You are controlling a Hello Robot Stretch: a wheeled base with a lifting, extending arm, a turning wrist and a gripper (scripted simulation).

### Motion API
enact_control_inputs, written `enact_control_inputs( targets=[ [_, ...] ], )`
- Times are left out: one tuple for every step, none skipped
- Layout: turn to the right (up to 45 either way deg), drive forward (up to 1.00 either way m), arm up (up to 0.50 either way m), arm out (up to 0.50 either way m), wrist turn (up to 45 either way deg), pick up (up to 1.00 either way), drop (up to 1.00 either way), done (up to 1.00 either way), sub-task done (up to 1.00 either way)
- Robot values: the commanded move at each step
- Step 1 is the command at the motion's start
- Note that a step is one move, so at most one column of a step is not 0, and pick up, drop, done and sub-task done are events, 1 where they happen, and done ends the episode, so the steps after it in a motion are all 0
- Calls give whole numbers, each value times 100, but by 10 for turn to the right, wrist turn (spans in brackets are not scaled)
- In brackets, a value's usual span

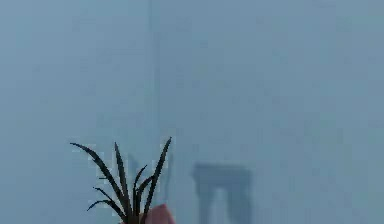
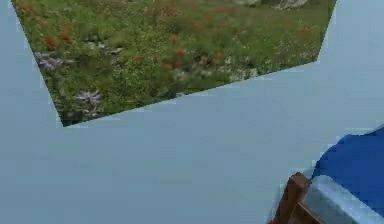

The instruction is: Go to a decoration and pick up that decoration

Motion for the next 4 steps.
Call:
enact_control_inputs(
  targets=[
    [-450, 0, 0, 0, 0, 0, 0, 0, 0],
    [-450, 0, 0, 0, 0, 0, 0, 0, 0],
    [-120, 0, 0, 0, 0, 0, 0, 0, 0],
    [0, 100, 0, 0, 0, 0, 0, 0, 0]
  ],
)
